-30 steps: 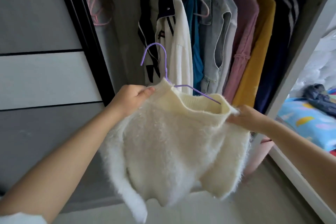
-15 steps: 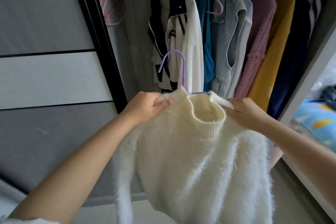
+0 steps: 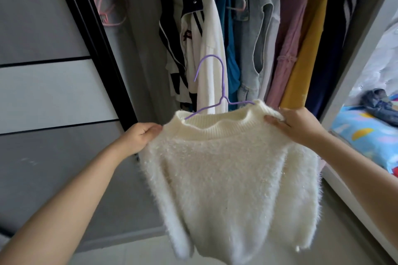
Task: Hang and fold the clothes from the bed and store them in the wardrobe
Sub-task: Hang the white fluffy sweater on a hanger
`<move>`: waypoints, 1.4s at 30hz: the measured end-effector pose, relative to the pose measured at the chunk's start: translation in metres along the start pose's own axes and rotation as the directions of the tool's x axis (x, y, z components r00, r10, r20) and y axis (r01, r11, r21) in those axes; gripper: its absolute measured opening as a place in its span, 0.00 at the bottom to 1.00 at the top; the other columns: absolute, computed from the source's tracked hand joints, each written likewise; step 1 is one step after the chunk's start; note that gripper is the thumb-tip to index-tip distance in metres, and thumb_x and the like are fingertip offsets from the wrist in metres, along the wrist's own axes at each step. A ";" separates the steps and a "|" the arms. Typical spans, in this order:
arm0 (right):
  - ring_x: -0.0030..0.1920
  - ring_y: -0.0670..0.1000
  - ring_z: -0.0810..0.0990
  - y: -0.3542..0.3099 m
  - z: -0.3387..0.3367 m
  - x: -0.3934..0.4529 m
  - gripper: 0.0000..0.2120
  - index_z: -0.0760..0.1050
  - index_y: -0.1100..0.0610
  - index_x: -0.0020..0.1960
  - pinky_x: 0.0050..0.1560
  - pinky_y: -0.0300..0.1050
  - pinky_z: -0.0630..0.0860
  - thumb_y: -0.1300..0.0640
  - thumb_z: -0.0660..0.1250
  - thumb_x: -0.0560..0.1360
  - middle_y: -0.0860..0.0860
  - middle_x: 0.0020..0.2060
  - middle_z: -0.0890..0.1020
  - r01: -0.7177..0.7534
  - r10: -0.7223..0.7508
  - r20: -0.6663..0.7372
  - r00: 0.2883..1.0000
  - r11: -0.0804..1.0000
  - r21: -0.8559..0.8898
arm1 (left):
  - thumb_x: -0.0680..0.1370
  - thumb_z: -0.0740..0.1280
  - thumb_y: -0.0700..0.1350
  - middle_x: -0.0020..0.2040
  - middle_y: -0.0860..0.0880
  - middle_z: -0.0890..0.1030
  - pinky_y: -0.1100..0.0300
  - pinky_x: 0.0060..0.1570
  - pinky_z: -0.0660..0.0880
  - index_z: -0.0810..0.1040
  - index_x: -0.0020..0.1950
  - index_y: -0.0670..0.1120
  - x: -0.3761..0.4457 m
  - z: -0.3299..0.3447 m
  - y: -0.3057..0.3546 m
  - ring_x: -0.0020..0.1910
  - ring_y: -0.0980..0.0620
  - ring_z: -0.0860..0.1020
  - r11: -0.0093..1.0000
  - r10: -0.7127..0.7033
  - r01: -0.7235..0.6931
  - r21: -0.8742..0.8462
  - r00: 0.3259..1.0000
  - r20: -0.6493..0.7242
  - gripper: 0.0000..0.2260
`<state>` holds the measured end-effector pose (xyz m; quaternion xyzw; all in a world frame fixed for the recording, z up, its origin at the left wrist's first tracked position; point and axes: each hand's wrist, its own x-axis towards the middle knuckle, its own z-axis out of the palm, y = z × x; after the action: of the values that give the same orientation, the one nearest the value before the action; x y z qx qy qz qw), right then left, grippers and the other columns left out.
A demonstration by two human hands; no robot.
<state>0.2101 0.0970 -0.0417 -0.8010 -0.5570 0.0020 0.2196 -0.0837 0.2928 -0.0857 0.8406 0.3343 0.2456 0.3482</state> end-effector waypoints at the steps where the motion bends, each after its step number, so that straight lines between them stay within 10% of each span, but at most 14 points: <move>1: 0.25 0.47 0.64 -0.001 -0.002 0.000 0.22 0.59 0.55 0.28 0.27 0.41 0.59 0.49 0.61 0.77 0.50 0.24 0.66 0.015 -0.015 -0.020 1.000 1.000 0.004 | 0.80 0.57 0.38 0.25 0.64 0.77 0.74 0.33 0.68 0.75 0.34 0.52 0.003 -0.001 0.001 0.28 0.69 0.74 1.000 -0.005 0.005 -0.012 1.000 -0.008 0.17; 5: 0.25 0.48 0.64 -0.012 -0.002 0.009 0.20 0.63 0.55 0.29 0.26 0.41 0.57 0.50 0.62 0.76 0.48 0.24 0.65 0.045 -0.047 -0.130 0.990 0.999 -0.019 | 0.80 0.58 0.52 0.43 0.53 0.80 0.74 0.42 0.68 0.79 0.48 0.47 0.007 0.013 0.018 0.43 0.61 0.75 0.993 0.113 -0.117 -0.016 0.981 -0.158 0.13; 8: 0.25 0.45 0.63 -0.021 0.002 0.017 0.20 0.60 0.53 0.29 0.25 0.41 0.55 0.49 0.61 0.77 0.47 0.24 0.65 0.035 -0.044 -0.159 0.986 0.998 -0.058 | 0.75 0.52 0.67 0.48 0.44 0.79 0.62 0.48 0.67 0.71 0.60 0.41 0.008 0.041 0.020 0.48 0.53 0.72 0.858 0.427 -0.289 0.425 0.860 -0.278 0.32; 19: 0.31 0.52 0.76 -0.026 0.003 0.023 0.17 0.74 0.57 0.34 0.31 0.44 0.70 0.45 0.65 0.73 0.52 0.29 0.77 -0.028 0.021 0.063 0.998 0.991 0.128 | 0.82 0.49 0.54 0.41 0.51 0.65 0.59 0.35 0.65 0.69 0.46 0.45 0.056 0.007 0.012 0.37 0.52 0.67 0.618 0.755 -0.443 0.650 0.566 -0.332 0.16; 27: 0.23 0.43 0.68 -0.062 -0.029 0.047 0.18 0.65 0.56 0.29 0.25 0.32 0.64 0.54 0.63 0.76 0.47 0.24 0.67 0.093 -0.073 -0.091 0.993 0.964 0.251 | 0.79 0.48 0.63 0.28 0.45 0.69 0.59 0.32 0.61 0.71 0.31 0.37 0.094 -0.047 0.058 0.32 0.54 0.64 0.679 0.701 -0.523 0.516 0.671 -0.242 0.33; 33: 0.23 0.45 0.67 -0.099 -0.068 0.083 0.18 0.71 0.55 0.29 0.22 0.31 0.63 0.51 0.63 0.77 0.45 0.20 0.70 -0.009 0.120 -0.236 0.964 0.907 0.422 | 0.75 0.60 0.58 0.63 0.40 0.71 0.55 0.63 0.60 0.66 0.70 0.38 0.127 -0.116 0.086 0.64 0.42 0.66 0.712 0.495 -0.240 0.659 0.838 -0.230 0.31; 42: 0.41 0.56 0.77 -0.179 -0.091 0.195 0.10 0.73 0.56 0.36 0.51 0.53 0.76 0.55 0.69 0.73 0.54 0.34 0.77 -0.046 0.270 -0.178 0.946 0.657 0.752 | 0.74 0.67 0.42 0.57 0.36 0.75 0.47 0.60 0.62 0.79 0.52 0.33 0.160 -0.220 0.093 0.63 0.38 0.65 0.444 0.606 0.086 0.892 0.704 -0.370 0.13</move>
<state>0.1469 0.2904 0.1508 -0.6810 -0.3996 0.1358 0.5985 -0.0846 0.4535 0.1529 0.7974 0.3619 0.3729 -0.3068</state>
